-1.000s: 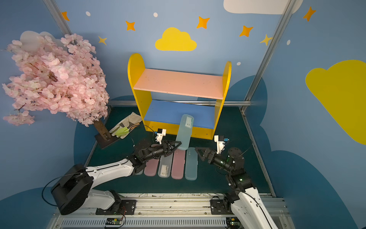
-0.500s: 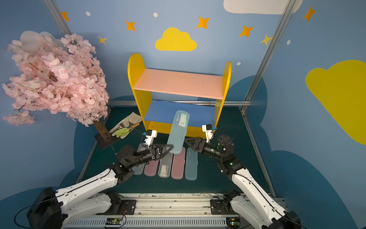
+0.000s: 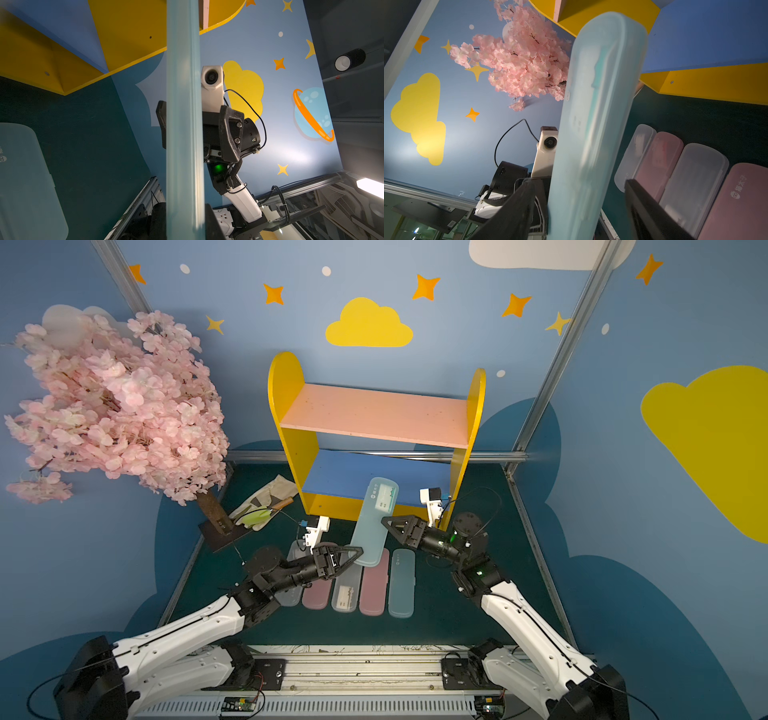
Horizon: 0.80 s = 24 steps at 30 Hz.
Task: Remove the pencil cases from the shelf
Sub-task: Place the pencil case at the center of the board.
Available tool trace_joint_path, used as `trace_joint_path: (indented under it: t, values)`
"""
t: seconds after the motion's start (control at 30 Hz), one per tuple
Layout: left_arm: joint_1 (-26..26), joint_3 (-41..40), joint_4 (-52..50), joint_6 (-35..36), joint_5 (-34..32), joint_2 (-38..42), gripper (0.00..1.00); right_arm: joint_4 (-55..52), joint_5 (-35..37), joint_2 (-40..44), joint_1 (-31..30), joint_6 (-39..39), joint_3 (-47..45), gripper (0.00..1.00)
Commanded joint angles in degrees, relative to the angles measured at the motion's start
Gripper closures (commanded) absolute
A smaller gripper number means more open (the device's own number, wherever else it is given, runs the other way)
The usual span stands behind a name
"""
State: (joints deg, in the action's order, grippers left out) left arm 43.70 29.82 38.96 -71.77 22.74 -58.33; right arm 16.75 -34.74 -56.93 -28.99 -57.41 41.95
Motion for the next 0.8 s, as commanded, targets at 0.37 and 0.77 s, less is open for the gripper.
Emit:
trace_joint_path:
  t: [0.37,0.77]
  values:
    - [1.2,2.5,2.2,1.3,1.6,-0.3,0.97,9.8,-1.9,-3.9,-0.4,-5.7,0.8,0.54]
    - [1.5,4.5,-2.9,1.4,-1.4,-1.7,0.22,11.7,-1.6,-3.7,-0.3,-7.3,-2.0,0.82]
